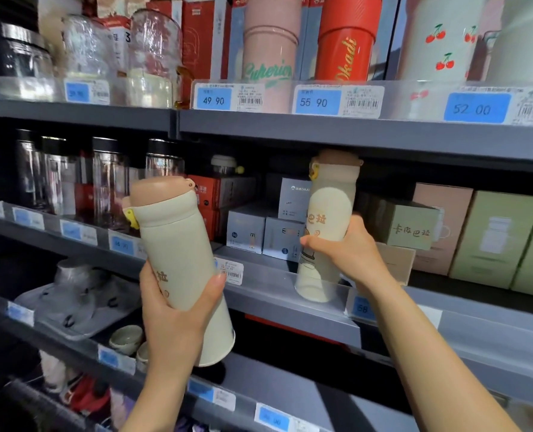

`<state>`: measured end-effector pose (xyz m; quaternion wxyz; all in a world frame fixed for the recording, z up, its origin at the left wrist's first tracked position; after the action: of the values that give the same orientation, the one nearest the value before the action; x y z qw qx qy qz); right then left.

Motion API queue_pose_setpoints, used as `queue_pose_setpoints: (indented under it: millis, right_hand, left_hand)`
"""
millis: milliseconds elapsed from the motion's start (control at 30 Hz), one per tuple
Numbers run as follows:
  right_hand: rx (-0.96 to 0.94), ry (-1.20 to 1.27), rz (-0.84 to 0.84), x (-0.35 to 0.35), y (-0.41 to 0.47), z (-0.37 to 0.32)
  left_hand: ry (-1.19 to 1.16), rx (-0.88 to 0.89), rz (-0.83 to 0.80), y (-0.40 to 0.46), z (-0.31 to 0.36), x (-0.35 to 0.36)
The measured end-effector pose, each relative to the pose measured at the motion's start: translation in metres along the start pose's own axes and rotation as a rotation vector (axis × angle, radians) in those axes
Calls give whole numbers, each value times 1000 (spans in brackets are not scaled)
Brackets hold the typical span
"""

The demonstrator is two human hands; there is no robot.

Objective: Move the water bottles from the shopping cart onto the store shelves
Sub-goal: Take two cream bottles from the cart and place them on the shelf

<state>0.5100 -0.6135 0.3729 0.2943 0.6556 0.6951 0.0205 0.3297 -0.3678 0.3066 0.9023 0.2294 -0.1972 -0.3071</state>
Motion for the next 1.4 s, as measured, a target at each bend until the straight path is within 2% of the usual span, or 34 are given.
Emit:
queue_pose_setpoints:
  millis: [267,300,367,400,433,467,567,633,733,800,867,933,1033,1100,1300,1400]
  right_hand:
    - [55,68,-54,1,-18,-2]
    - [5,70,23,-10,-27,-7]
    - [-255,23,282,-36,-64,-36]
    - [-415,21,357,-37,-89,-56]
    - [-524,37,340,-28,-110,-71]
    - [-557,61,235,-11,-121,-77]
    - [-404,205,-254,62,-136,-88]
    - [-355,365,-396,85,-138,-100]
    - [-349,543,-367,88,-123,-113]
    - [-414,592,-327,88,-117,-126]
    - [-515,614,-236,84,-110,-143]
    - [-626,623,-162,80,-103,-157]
    - [-771,557,-91,77,-91,-171]
    - [-845,444,-34,76,-83,-173]
    - [-683,231,-53,102,-39,-143]
    - [-630,170,-43,110,-29,-137]
  left_hand:
    - [42,1,-45,-5,4,-7]
    - [53,5,-51,-6,5,-8]
    - [67,13,-58,-9,7,-10]
    - [74,12,-60,-11,8,-10]
    - [85,14,-67,-13,9,-8]
    - [101,22,-83,-15,10,-5]
    - [141,41,-187,-21,10,10]
    - [168,75,-279,-23,16,18]
    - [168,161,-453,-17,40,26]
    - [188,217,-523,-3,52,25]
    - [237,267,-500,17,61,15]
    - [275,304,-402,34,60,-1]
    - [349,240,-279,44,35,-24]
    - [409,179,-274,44,10,-27]
    - [498,207,-251,49,-31,-3]
    - [692,312,-290,55,-45,20]
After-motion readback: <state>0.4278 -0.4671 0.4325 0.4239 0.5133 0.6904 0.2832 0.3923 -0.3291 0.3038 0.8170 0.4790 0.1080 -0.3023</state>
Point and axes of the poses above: each hand's wrist, its own y-axis towards the middle knuckle, its own x-axis out of the palm, z = x × y, the point moved 10 cm from there along y, towards the middle knuckle, and after that the axes turned 7 degrees about y, right-handed, at the moved point
